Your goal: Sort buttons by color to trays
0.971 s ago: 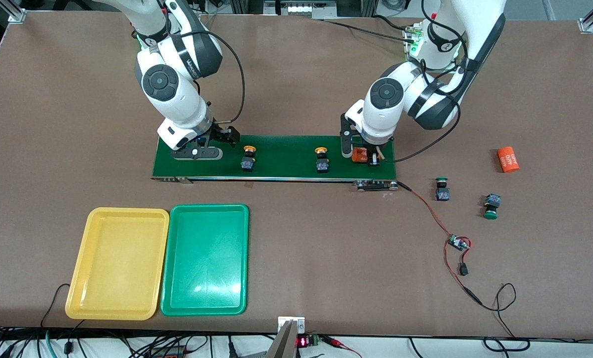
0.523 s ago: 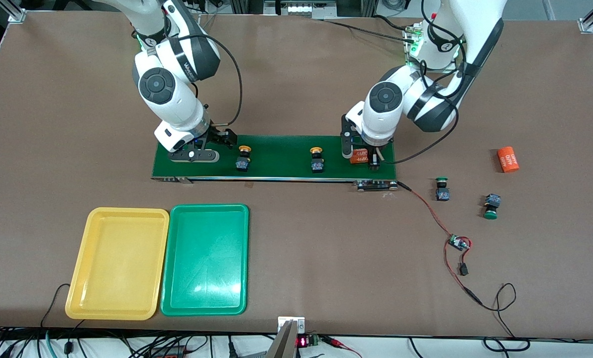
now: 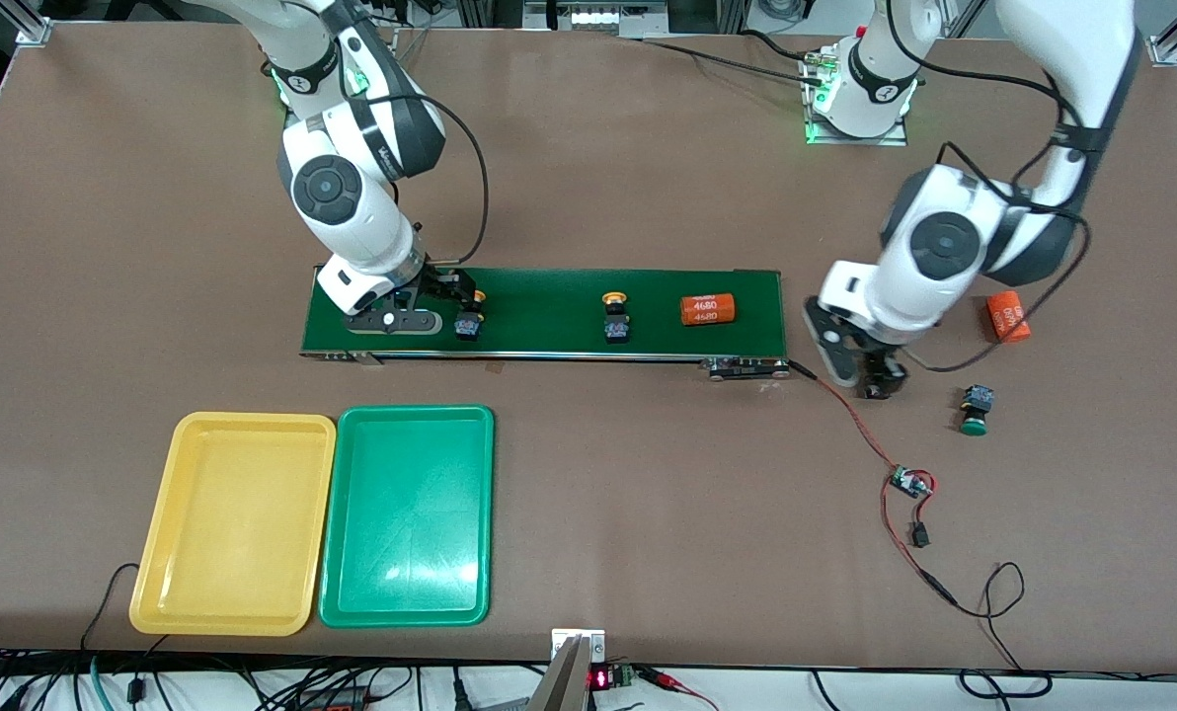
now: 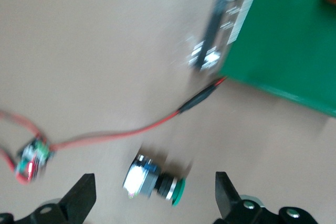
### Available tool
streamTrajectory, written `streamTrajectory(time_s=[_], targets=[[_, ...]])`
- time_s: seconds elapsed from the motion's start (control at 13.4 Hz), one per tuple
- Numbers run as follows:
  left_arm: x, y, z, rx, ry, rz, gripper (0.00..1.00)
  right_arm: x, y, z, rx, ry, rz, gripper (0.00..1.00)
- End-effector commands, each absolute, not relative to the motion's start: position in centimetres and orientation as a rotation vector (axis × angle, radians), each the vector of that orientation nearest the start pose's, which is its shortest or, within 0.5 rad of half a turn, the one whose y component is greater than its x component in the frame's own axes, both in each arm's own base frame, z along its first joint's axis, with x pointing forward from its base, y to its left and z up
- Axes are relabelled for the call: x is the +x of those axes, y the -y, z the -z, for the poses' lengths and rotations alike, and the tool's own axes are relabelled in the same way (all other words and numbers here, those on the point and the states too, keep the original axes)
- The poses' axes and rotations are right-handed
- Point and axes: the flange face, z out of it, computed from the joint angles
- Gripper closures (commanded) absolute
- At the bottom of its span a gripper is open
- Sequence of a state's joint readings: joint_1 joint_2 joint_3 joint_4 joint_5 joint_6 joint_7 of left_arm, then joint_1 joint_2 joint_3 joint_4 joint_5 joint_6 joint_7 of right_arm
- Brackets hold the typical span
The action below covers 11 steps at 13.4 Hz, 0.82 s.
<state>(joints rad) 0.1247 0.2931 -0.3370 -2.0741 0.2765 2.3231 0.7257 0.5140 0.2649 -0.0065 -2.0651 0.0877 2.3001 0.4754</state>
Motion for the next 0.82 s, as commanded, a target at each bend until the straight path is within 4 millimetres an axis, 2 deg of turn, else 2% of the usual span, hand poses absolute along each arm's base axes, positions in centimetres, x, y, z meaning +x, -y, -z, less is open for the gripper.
streamTrajectory(time_s=[0.0, 0.3, 0.45, 0.6, 0.67, 0.75], targets=[[58.3, 10.4, -31.0, -2.757, -1.298, -0.01, 0.0, 51.3, -29.1, -28.7, -3.112, -0.058, -0.063, 0.0], [59.0, 8.3, -29.7, -3.002, -0.744, -0.015, 0.0, 51.0, -29.8, -27.2, -3.117, -0.036, -0.067, 0.0], [59.1, 6.9, -28.0, -3.099, -0.526, -0.06, 0.0, 51.1, -29.8, -26.9, -3.115, -0.041, -0.064, 0.0], [59.0, 5.4, -26.0, -3.166, -0.317, -0.117, 0.0, 51.2, -29.8, -25.7, -3.116, -0.041, -0.058, 0.0], [59.0, 4.7, -25.4, -3.174, -0.268, -0.134, 0.0, 51.3, -29.8, -25.4, -3.113, -0.039, -0.049, 0.0], [59.0, 4.4, -24.8, -3.18, -0.23, -0.149, 0.0, 51.3, -29.8, -25.4, -3.114, -0.035, -0.046, 0.1]])
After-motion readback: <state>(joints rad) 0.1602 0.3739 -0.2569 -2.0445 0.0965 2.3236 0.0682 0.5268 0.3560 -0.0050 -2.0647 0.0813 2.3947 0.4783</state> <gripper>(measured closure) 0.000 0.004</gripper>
